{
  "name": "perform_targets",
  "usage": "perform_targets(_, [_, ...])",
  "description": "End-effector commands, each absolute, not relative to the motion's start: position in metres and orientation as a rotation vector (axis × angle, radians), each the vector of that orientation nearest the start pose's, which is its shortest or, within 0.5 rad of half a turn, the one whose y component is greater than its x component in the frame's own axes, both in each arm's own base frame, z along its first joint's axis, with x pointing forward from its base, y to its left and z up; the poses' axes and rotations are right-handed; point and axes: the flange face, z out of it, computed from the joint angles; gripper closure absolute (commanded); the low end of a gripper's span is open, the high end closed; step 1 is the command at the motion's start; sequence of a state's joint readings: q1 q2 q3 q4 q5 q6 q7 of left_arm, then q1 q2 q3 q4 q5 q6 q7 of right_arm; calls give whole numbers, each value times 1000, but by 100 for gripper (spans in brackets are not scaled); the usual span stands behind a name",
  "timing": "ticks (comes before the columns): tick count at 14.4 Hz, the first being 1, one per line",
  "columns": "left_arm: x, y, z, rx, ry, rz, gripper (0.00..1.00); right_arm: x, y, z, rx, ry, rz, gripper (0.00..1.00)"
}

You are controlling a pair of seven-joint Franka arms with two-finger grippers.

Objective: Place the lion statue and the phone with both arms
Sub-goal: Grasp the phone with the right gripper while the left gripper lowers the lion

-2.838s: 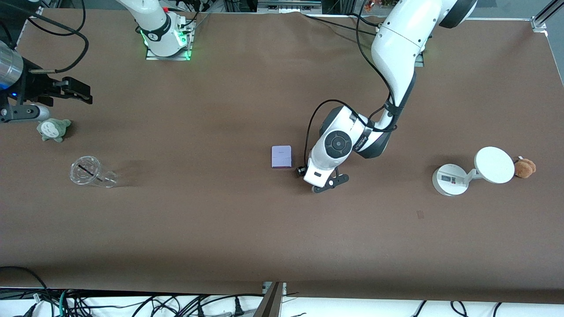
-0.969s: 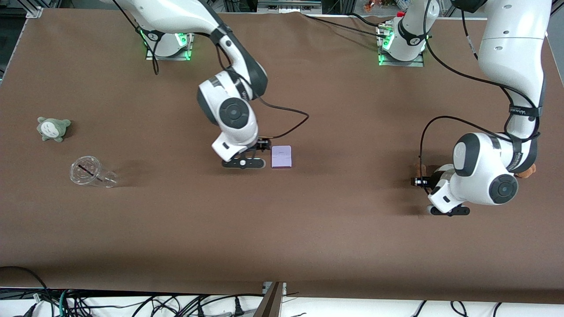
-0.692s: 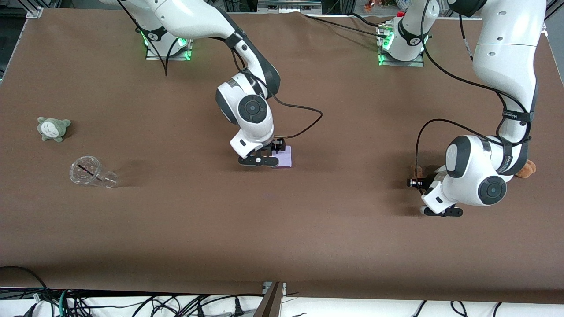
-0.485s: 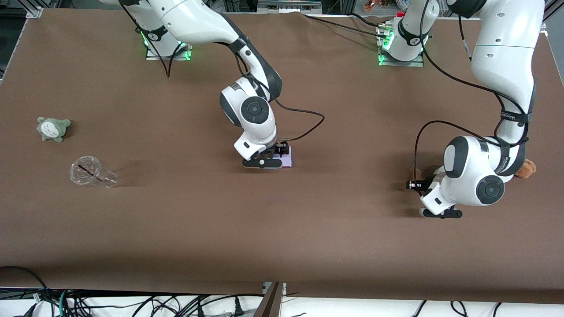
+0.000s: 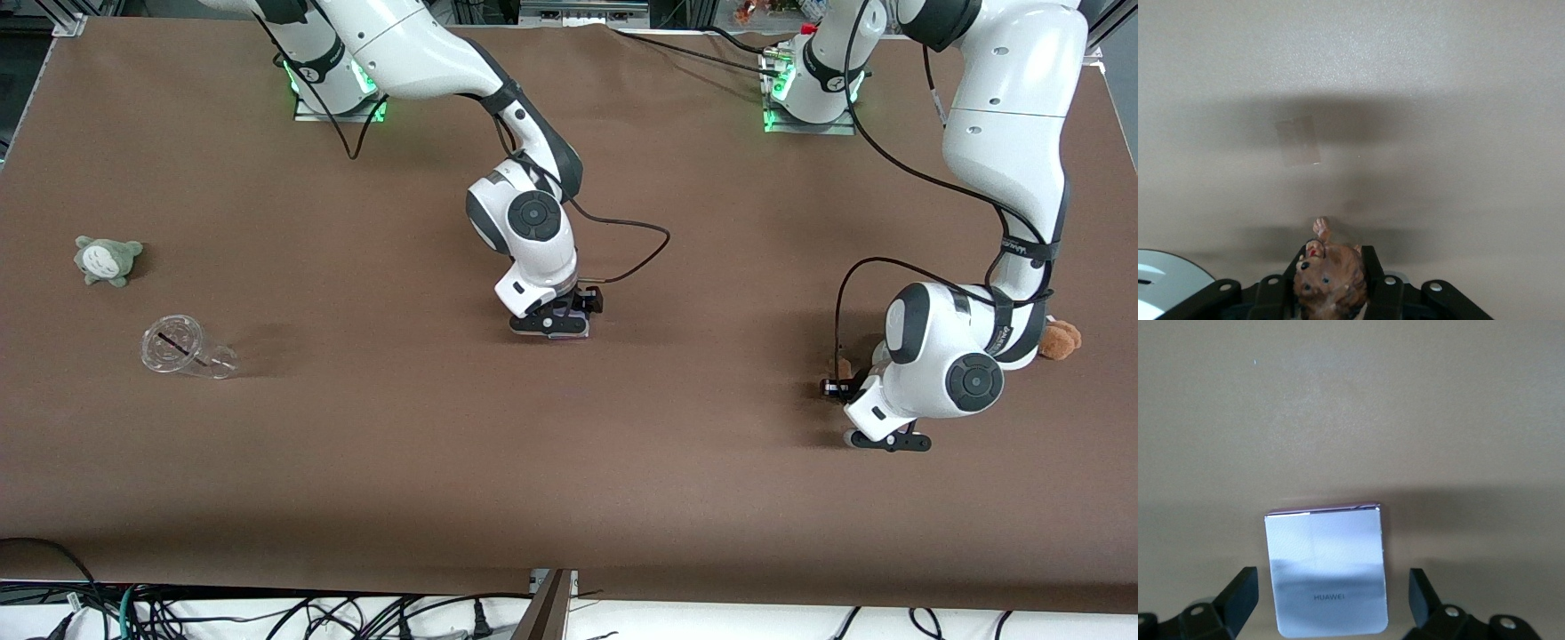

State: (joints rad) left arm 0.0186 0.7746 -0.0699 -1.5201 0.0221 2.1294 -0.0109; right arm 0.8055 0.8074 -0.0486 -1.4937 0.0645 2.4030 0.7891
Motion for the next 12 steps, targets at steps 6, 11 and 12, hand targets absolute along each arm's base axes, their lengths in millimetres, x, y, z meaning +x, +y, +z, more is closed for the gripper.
perform_targets(6, [694,-22,194,-3158,77,233,6,517,515,189,-3034,59,-157,0])
perform_targets(11, [695,-26,232,-3152,96,229,0,521,512,190,-3048,27,-183,0])
perform_targets(12, [693,-33,253,-3147,116,249,0,522,511,190,-3049,17,-186,0])
